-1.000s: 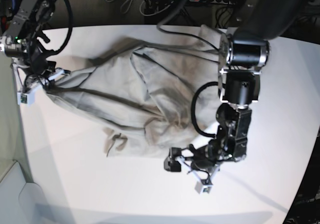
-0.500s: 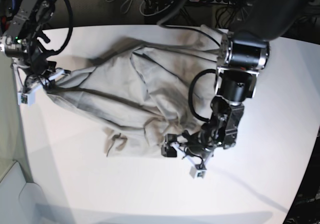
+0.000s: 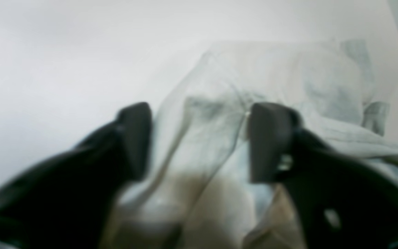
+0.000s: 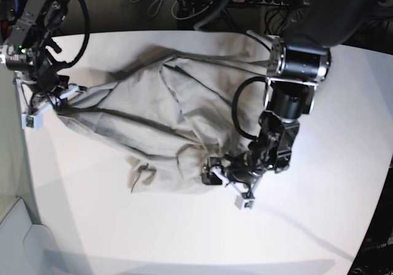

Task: Layout the t-shirt on the table in an organized manner, then fold the t-shirt properly
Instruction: 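Release with the left gripper and grasp the t-shirt hem lower down, then pull the hem with the left gripper away from the right gripper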

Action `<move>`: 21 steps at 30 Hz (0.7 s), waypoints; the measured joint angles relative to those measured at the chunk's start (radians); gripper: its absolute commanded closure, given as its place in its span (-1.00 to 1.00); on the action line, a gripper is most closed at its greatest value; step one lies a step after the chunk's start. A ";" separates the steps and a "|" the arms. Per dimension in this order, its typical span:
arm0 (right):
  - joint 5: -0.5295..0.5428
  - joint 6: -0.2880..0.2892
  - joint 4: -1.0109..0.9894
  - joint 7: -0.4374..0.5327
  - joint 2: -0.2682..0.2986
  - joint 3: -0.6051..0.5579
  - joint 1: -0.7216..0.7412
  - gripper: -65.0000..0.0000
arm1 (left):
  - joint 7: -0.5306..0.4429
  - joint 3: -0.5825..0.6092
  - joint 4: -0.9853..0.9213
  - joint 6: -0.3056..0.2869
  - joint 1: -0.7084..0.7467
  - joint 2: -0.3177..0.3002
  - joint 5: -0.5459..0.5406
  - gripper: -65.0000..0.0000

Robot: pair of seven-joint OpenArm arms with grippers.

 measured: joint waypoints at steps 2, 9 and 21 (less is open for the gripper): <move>0.000 0.000 0.000 0.000 0.000 0.000 0.000 1.00 | 0.010 0.000 -0.003 0.000 0.003 -0.012 -0.001 0.51; 0.000 0.000 0.000 0.000 0.000 0.000 0.000 1.00 | 0.028 0.000 -0.002 -0.003 0.006 -0.034 -0.011 1.00; 0.000 0.002 0.000 -0.003 0.000 0.004 0.007 1.00 | 0.209 -0.245 0.242 0.010 0.114 -0.153 0.023 0.99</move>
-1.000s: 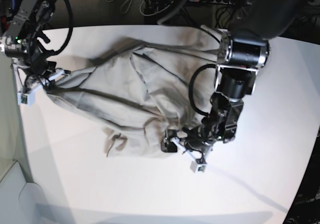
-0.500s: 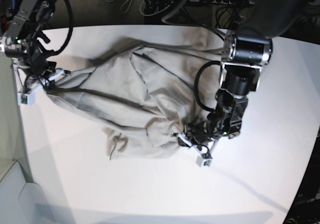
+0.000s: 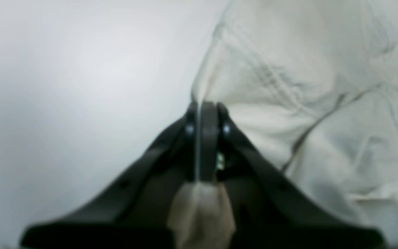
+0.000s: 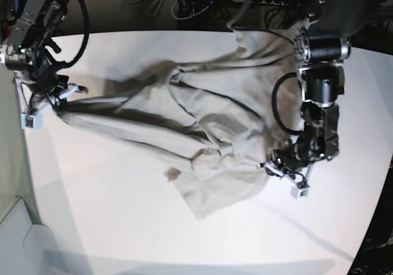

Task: Layout the t-shirt on the table in an organized manner, then fold the t-shirt properly
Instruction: 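Pull the hem with the left gripper away from the right gripper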

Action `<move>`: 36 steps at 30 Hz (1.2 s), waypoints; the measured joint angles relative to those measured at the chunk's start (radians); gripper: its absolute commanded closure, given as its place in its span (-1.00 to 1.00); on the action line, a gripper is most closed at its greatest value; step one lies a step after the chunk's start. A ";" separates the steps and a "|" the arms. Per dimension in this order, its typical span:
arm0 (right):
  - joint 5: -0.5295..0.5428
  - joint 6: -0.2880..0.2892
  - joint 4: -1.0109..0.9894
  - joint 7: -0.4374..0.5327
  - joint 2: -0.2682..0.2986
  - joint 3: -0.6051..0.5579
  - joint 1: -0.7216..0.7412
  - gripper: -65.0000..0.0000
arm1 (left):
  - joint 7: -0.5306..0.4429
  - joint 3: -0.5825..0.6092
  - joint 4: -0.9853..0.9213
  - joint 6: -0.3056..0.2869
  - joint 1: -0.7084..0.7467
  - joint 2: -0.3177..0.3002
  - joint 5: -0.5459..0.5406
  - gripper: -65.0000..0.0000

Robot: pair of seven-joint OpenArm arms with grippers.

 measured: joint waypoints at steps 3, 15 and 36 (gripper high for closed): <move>0.006 0.000 0.000 0.002 0.001 -0.001 0.025 1.00 | 0.035 -0.046 0.087 0.000 0.026 -0.026 -0.008 0.99; 0.006 -0.003 0.000 -0.005 -0.011 0.059 0.066 1.00 | 0.055 -0.249 0.233 -0.003 0.154 -0.128 -0.011 0.99; -0.001 -0.003 -0.043 -0.066 -0.076 0.248 0.068 1.00 | 0.059 -0.406 0.241 -0.010 0.246 -0.152 -0.013 0.99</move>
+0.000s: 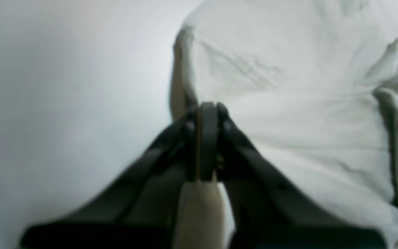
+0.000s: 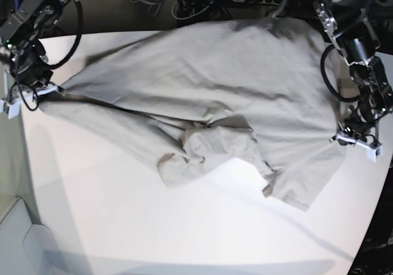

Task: Layout the t-shirt on the table in an organized manner, then fold the t-shirt properly
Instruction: 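Pull the hem with the left gripper away from the right gripper, then release the fabric and move the right gripper to the t-shirt corner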

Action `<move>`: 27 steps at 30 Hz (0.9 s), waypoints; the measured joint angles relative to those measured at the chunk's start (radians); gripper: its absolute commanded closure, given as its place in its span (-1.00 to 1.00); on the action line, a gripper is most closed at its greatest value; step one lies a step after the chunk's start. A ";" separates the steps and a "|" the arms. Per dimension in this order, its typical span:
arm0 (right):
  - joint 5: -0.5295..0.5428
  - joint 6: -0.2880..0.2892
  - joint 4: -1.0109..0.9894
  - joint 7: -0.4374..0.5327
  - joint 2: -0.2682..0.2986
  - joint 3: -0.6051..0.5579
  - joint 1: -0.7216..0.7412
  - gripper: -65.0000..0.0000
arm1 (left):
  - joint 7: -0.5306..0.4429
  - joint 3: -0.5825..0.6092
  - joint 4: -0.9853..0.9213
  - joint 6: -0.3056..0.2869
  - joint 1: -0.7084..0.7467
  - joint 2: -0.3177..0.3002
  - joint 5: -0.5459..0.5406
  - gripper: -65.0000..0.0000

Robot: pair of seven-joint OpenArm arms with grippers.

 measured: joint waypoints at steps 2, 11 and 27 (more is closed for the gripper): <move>0.001 0.000 0.000 -0.001 0.000 0.000 0.000 1.00 | 0.000 -0.035 0.000 -0.001 0.008 0.000 -0.003 0.99; 0.000 0.000 0.000 -0.005 0.001 -0.004 -0.014 0.98 | -0.002 -0.061 0.000 -0.003 0.029 -0.012 -0.004 0.99; 0.001 0.000 0.004 -0.104 0.003 0.007 0.058 -0.09 | -0.001 -0.084 0.061 -0.003 0.069 -0.011 0.000 0.99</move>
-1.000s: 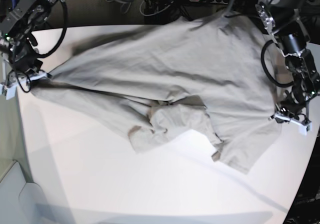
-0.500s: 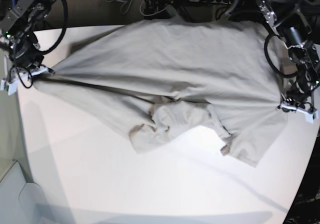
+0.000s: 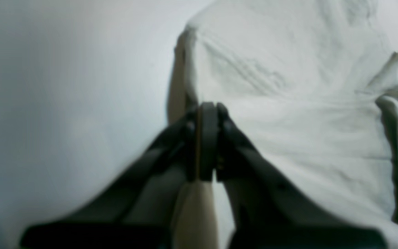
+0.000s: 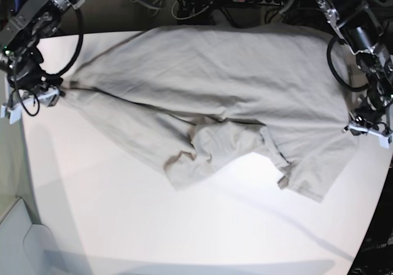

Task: Layout the t-shirt on the table in an organized manner, then fold the t-shirt properly
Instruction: 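Release the fabric and move the right gripper to the t-shirt corner, then grasp the corner with the right gripper and pull it outward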

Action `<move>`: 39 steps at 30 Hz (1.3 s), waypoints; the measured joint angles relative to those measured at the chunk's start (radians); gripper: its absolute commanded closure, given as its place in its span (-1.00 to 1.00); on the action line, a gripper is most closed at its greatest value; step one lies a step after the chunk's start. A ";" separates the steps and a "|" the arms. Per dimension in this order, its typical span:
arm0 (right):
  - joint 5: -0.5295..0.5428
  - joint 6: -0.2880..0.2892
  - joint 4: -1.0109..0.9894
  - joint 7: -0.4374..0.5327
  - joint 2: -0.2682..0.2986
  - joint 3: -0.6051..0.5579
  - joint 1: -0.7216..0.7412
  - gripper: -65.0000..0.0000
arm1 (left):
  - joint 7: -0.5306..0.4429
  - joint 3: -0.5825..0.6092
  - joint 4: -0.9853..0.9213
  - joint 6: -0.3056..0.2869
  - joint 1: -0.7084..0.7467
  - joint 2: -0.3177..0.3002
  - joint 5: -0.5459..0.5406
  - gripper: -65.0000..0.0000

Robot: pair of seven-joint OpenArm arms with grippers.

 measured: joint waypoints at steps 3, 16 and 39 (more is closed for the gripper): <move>-0.005 0.002 0.002 -0.001 0.018 -0.047 -0.003 -0.09 | 0.000 0.000 0.000 0.000 0.001 0.000 0.000 0.99; 0.006 0.004 -0.116 0.013 0.132 -0.521 0.164 -0.09 | 0.027 0.001 0.000 0.000 0.014 0.003 0.000 0.99; 0.000 0.004 -0.875 0.383 0.069 -0.886 0.505 -0.09 | 0.023 0.000 -0.003 0.000 0.016 0.012 0.004 0.99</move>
